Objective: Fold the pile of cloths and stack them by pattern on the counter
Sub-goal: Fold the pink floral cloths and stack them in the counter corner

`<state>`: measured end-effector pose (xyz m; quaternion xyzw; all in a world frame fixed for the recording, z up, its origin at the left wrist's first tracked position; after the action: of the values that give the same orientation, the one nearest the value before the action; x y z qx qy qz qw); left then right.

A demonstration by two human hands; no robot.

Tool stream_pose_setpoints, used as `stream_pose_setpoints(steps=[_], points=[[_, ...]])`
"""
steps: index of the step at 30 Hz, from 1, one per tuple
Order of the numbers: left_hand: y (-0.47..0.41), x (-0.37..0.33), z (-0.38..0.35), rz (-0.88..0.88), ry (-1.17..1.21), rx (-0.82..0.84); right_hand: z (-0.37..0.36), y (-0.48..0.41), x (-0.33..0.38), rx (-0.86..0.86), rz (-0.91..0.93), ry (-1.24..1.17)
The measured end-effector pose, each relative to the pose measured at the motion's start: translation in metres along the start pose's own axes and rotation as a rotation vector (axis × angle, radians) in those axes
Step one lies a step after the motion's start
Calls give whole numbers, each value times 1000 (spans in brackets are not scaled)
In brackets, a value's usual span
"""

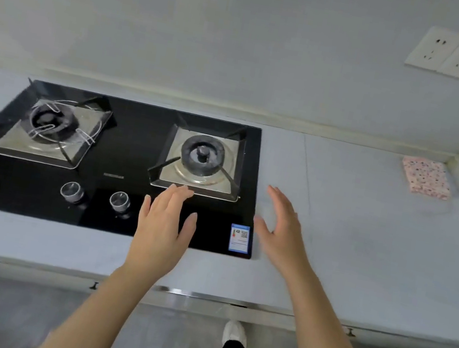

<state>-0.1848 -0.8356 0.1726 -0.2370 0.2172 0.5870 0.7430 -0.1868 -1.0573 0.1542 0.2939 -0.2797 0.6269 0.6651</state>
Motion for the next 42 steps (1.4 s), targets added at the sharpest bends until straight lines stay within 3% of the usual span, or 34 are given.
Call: stream_pose_setpoints(steps=[9,22,28,35,42], points=[[0,125,61,157,222,-49,-100,-40,102,132,70,-55],[-52,302,191,239,66,-122,-299,-167,258,489,263,6],[-73,367,239,200,165,-111,-366,-193,312,526,306,83],[-84,481,299,249,112,-27,-456,-218,397,499,290,93],[-59,578,389,292,20,-148,-538,-231,482,540,338,97]])
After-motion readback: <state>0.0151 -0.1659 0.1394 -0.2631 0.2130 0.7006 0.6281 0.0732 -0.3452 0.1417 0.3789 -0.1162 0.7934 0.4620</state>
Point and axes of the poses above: each hand's wrist, its own y-axis away from the middle knuckle, its own z-axis out of the back of the hand, x = y × z, the point moved 9 cm from there along -y, towards the middle knuckle, and after that the axes turned 5 degrees about x, right-handed, at the moved point
